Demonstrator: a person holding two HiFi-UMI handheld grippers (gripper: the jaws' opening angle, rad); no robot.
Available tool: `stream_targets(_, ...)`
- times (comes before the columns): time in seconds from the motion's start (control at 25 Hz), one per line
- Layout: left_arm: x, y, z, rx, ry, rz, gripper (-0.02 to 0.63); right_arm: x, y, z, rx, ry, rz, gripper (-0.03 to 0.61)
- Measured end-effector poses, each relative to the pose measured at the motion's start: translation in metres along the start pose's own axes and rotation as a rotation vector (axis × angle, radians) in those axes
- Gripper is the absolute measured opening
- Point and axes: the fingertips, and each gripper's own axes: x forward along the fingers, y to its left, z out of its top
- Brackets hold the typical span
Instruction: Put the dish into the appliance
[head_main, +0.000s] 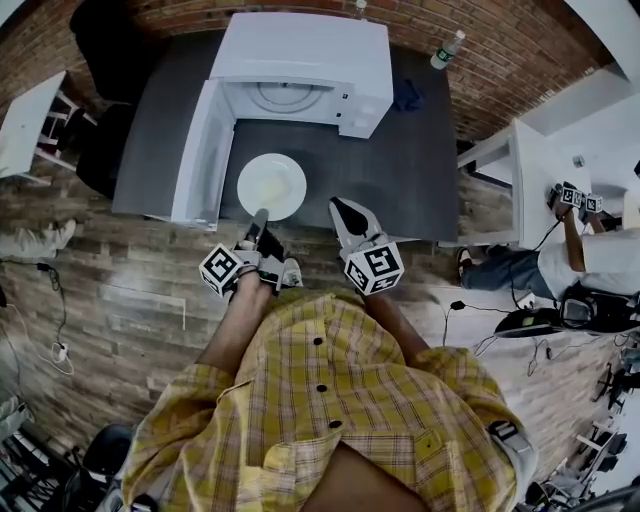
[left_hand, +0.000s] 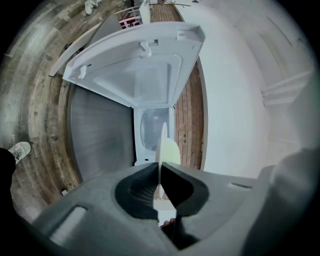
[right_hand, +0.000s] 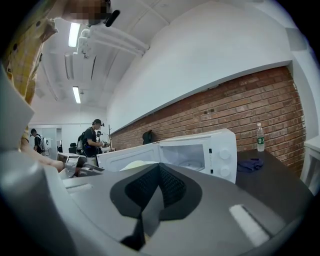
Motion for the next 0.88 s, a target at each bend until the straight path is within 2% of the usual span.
stream_targets(0.24, 0.027, 0.002, 0.025, 0.023, 0.023, 0.018, 0.011, 0.034, -0.014, 0.008, 0.003, 0.001, -0.018, 0.002)
stream_targets(0.36, 0.039, -0.002, 0.033, -0.002, 0.033, -0.003, 0.012, 0.047, -0.018, 0.011, 0.001, 0.0, -0.036, 0.002)
stream_targets(0.48, 0.046, 0.006, 0.043, -0.003, 0.036, 0.018, 0.011, 0.058, -0.024, 0.009, 0.004, 0.007, -0.056, 0.002)
stream_targets(0.88, 0.078, 0.022, 0.042, 0.004, 0.042, 0.068, 0.012, 0.07, -0.047, 0.007, 0.011, 0.036, -0.048, 0.002)
